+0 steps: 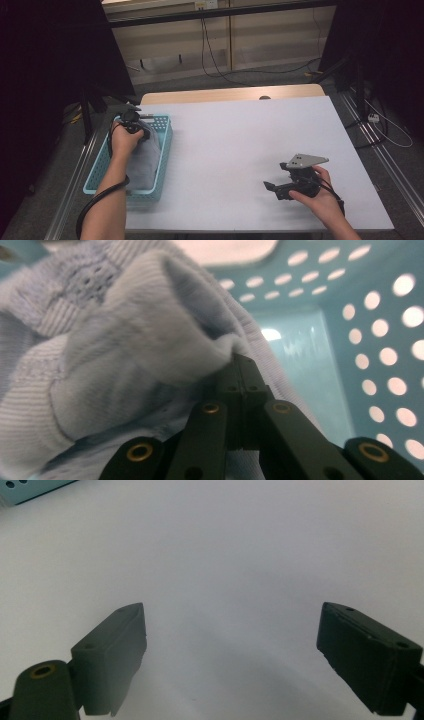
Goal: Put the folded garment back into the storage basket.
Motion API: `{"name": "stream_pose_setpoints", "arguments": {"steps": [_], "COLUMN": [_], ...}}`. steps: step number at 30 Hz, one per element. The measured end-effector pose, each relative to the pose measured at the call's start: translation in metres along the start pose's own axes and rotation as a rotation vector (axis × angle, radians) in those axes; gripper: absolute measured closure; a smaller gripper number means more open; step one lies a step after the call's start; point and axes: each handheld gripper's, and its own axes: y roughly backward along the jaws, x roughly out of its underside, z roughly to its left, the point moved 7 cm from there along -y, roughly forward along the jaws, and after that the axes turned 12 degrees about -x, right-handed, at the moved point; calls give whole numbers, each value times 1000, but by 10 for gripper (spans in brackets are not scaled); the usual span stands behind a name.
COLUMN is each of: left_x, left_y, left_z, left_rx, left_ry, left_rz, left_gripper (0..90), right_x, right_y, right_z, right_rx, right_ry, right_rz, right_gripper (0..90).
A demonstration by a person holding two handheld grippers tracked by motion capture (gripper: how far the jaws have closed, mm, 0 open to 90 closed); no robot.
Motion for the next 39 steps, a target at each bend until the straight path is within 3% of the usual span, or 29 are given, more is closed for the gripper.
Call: {"name": "stream_pose_setpoints", "arguments": {"steps": [5, 19, 28, 39], "left_x": [2, -4, -4, -1], "left_y": [-4, 34, 44, 59], "left_z": [-7, -2, -11, -22], "left_rx": [6, 21, 39, 66], "left_ry": [-1, -7, -30, -25], "left_rz": [8, 7, 30, 38], "left_gripper": [900, 874, 745, 578], "right_x": [-1, -1, 0, 1], "right_y": [2, 4, 9, 10], "right_z": [1, 2, -3, -6], "right_rx": [2, 3, 15, 22], "right_ry": [2, 3, -10, -24], "right_rz": [-6, -11, -20, -21], "right_gripper": [125, 125, 125, 125]}}
